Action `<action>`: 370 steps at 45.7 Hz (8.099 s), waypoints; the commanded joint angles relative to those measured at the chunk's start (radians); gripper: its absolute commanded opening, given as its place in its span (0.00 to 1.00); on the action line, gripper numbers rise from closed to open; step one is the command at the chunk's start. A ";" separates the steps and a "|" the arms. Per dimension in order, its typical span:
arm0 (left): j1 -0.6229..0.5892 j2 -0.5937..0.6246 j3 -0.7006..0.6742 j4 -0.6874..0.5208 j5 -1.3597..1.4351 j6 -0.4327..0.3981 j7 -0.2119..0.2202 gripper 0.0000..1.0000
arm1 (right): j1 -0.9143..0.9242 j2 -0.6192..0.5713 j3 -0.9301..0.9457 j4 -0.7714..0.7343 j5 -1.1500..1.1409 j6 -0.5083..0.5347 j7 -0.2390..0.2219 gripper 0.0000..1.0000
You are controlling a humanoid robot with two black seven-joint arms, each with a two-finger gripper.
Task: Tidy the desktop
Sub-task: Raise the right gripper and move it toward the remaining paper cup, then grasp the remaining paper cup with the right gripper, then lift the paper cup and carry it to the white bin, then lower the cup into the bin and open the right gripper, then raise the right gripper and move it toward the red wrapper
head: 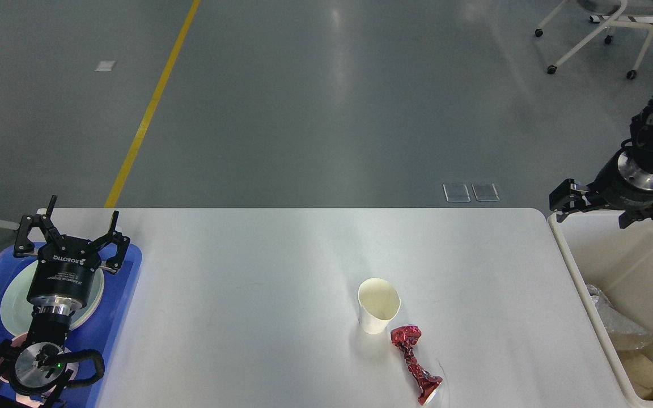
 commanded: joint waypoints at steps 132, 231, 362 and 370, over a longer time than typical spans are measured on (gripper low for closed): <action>0.000 0.000 0.000 0.000 0.000 0.000 0.000 0.96 | -0.393 0.518 0.159 0.053 0.564 -0.595 -0.002 0.28; 0.000 0.000 0.000 0.000 0.000 0.000 0.000 0.96 | 0.518 0.165 -0.232 0.672 0.475 -0.299 -0.003 0.00; 0.000 0.000 0.000 0.000 0.000 0.000 0.000 0.96 | -0.568 -0.145 0.182 -0.226 0.081 -0.567 -0.003 1.00; 0.000 0.000 0.000 0.000 0.000 0.000 0.000 0.96 | -0.293 -0.108 0.067 -0.116 0.086 -0.319 -0.003 1.00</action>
